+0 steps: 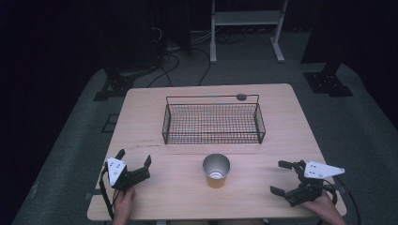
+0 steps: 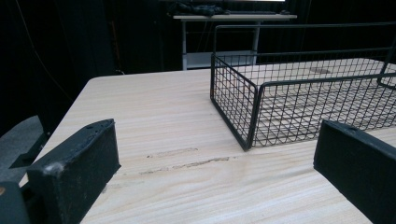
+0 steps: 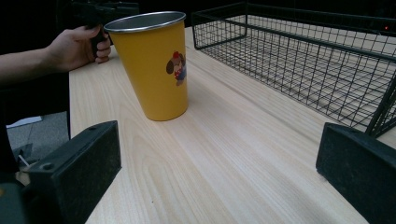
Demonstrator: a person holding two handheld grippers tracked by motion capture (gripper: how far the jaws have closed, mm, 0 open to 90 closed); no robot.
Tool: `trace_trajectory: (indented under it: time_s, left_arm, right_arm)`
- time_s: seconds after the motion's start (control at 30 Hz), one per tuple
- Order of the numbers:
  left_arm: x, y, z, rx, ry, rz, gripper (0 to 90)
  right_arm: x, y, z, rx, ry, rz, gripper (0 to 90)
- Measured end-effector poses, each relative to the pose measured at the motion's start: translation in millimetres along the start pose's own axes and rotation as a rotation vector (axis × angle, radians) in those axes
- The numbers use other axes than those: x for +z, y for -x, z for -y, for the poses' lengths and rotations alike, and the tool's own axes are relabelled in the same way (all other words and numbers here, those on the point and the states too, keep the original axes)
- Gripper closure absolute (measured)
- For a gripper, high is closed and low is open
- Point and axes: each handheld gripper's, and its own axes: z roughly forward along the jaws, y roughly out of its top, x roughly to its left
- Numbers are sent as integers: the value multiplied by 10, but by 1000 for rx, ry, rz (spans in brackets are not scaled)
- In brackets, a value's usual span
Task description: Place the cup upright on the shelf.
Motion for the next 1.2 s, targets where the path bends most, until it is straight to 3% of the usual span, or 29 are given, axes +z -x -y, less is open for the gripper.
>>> trace_trajectory:
  time_s: [0.6,0.9,1.2]
  left_arm:
    - [-13,3,3,5,7,8,0]
    - [-12,3,3,6,5,5,0]
    - [-13,2,4,5,6,6,0]
  right_arm:
    - [240,-220,-157,-45,-5,-75,0]
    - [317,-242,-203,-46,0,-84,0]
    - [527,-302,-291,-52,-32,-122,0]
